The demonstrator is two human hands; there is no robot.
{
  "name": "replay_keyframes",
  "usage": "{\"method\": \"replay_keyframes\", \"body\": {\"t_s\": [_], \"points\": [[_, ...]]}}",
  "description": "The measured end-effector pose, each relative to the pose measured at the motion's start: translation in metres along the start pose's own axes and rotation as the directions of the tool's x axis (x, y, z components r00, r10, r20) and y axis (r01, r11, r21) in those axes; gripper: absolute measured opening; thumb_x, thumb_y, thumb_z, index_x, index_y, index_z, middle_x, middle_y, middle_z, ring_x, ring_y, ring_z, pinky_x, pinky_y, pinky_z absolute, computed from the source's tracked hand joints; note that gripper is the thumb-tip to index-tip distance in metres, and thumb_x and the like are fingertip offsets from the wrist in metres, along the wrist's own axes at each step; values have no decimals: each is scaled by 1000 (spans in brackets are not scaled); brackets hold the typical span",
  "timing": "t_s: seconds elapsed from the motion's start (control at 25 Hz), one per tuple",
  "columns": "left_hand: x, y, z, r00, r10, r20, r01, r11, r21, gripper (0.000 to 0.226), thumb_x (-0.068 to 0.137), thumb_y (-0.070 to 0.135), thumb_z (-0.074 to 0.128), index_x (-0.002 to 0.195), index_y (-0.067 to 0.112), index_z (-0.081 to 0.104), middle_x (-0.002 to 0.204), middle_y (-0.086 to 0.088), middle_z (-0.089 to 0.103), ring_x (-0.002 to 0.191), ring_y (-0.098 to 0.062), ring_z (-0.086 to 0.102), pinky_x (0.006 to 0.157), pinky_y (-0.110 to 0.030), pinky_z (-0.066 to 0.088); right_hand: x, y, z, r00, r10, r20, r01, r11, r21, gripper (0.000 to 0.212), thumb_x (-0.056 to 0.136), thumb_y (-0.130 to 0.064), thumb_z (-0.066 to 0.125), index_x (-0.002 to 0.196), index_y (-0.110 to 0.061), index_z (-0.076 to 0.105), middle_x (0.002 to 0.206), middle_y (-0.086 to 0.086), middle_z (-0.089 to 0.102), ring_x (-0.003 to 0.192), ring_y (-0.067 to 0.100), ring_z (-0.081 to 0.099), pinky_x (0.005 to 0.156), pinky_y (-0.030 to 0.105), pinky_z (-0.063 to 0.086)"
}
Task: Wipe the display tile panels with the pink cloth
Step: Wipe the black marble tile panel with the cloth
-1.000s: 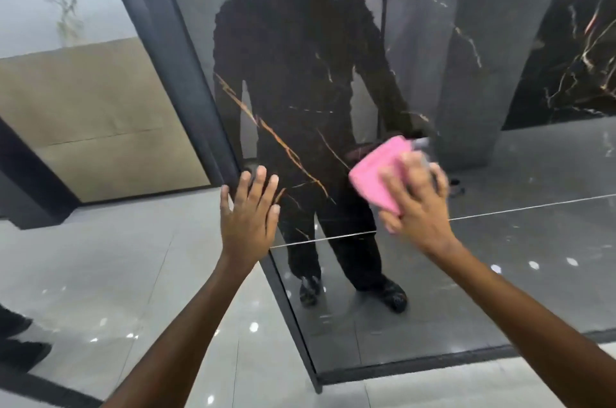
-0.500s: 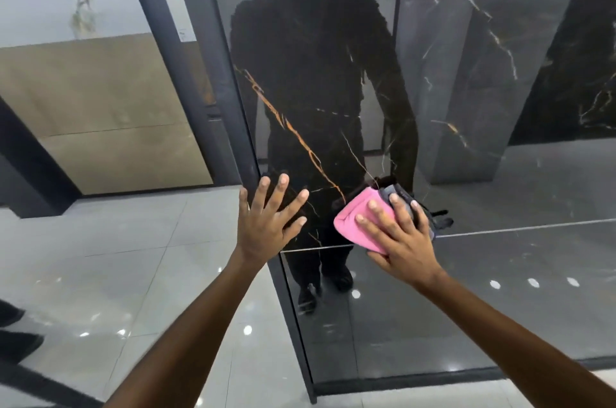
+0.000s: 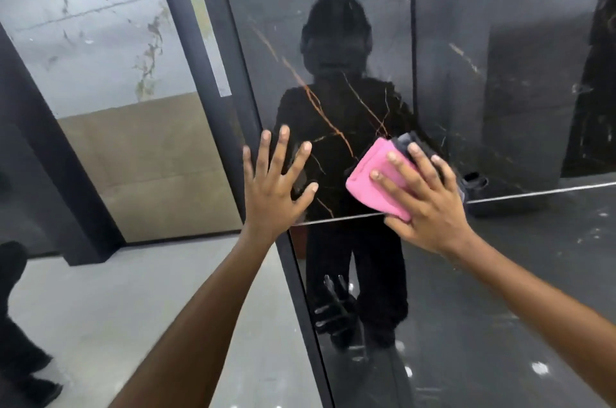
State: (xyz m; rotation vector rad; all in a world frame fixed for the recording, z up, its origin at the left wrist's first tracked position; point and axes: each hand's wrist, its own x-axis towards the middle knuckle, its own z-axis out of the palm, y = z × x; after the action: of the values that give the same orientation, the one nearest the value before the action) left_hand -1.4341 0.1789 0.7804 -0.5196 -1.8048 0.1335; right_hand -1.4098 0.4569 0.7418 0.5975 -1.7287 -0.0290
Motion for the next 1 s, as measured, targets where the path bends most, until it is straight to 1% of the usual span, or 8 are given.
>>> {"method": "replay_keyframes", "body": {"t_s": [0.12,0.48,0.6,0.72,0.76,0.84,0.92,1.0], "points": [[-1,2,0,999,9,-35,-8,1000,14,63,93,49,49,150,23,37,159,-15,25,148,-35,14,117,-60,12,-6,-4,3,995,42,-88,-44,999,-14,66,83,-43,49,146,-25,40,155,7,31,144,34,24,108,50,25],[-41,-3,22,991,52,-120,-56,998,-29,58,101,40,37,154,20,28,163,-13,15,150,-35,6,121,-46,7,-40,-27,20,911,341,-233,-341,939,40,71,76,-43,45,145,-27,42,156,4,32,145,28,24,102,47,28],[-53,3,27,995,31,-97,-33,999,-16,59,101,39,32,155,17,23,163,-14,10,150,-35,4,120,-44,3,-121,-74,50,995,-34,-93,30,999,-45,74,74,-44,48,147,-30,37,157,5,30,146,30,23,106,47,27],[-63,4,27,995,34,-90,-34,999,2,61,100,44,24,155,17,22,163,-14,8,151,-34,2,120,-41,0,-180,-88,59,834,-501,230,538,830,-145,74,76,-45,52,147,-31,35,157,3,29,146,29,21,114,49,21],[-65,4,27,995,32,-92,-32,999,1,62,100,45,23,155,18,22,163,-14,8,151,-33,2,120,-40,-1,-167,-74,54,857,-487,170,513,838,-185,73,77,-44,52,146,-30,36,155,5,32,145,29,23,114,48,21],[-68,4,29,994,43,-103,-44,999,-9,61,101,44,24,155,18,22,163,-13,8,151,-32,2,120,-35,-5,-112,-44,37,992,-56,-115,37,986,-161,69,78,-39,50,145,-25,40,150,11,40,142,32,29,111,49,26],[-68,6,28,991,70,-114,-72,997,-12,60,101,43,25,155,16,22,163,-10,11,151,-30,3,118,-29,-11,-67,-34,19,926,308,-219,-314,949,9,65,79,-37,48,143,-20,45,149,13,41,142,36,30,111,52,27],[-68,7,26,989,97,-114,-100,995,-21,60,101,42,25,155,14,24,163,-7,16,151,-29,6,119,-30,-7,-81,-59,42,968,154,-197,-155,988,10,68,77,-34,50,143,-17,44,151,14,39,142,36,29,115,47,20]]}}
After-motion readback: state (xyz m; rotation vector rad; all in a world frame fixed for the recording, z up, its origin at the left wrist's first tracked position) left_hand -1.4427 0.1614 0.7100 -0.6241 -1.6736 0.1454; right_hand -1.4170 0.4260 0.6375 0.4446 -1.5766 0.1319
